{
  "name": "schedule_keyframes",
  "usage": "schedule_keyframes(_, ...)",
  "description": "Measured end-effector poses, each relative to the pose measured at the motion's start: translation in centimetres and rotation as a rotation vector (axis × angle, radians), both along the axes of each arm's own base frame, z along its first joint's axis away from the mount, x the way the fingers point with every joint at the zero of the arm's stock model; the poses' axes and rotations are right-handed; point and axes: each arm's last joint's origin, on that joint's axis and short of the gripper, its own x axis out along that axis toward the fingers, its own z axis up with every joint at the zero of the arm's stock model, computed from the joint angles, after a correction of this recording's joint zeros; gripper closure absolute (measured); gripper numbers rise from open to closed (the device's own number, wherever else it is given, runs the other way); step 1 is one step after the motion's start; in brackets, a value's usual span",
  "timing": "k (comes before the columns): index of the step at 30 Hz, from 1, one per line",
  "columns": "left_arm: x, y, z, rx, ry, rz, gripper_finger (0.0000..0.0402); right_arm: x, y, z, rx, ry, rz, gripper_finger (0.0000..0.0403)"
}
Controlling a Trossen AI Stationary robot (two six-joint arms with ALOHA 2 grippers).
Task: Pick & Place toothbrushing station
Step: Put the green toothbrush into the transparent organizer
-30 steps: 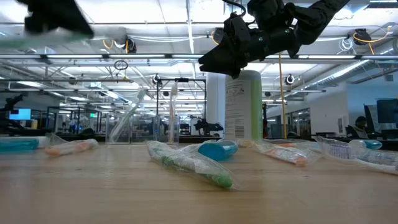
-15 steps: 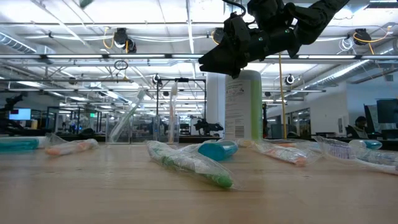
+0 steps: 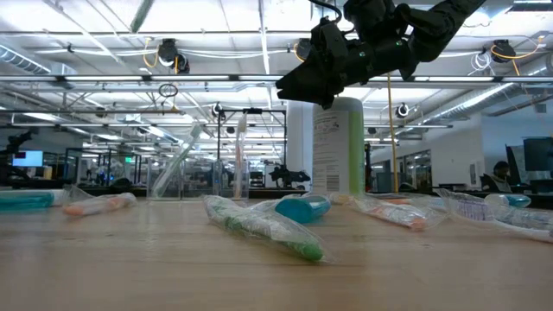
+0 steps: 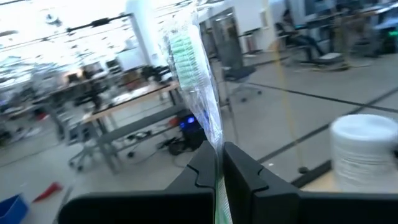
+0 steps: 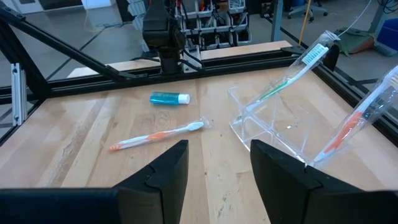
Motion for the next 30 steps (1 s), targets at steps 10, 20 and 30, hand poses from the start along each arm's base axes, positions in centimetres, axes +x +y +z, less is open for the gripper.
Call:
schedule_keyframes(10, 0.5, 2.9, -3.5, -0.009, -0.047, 0.162, 0.0397, 0.0, 0.0, 0.0, -0.004, 0.000, 0.001, 0.0236)
schedule_keyframes(20, 3.5, 4.6, -3.9, -0.120, -0.058, 0.029, 0.0398, 0.0, 0.0, 0.0, -0.004, -0.001, 0.003, 0.0236)
schedule_keyframes(30, 5.0, 7.4, -1.5, 0.093, -0.155, -0.371, 0.0398, 0.0, 0.0, 0.0, -0.004, 0.000, 0.004, 0.0236)
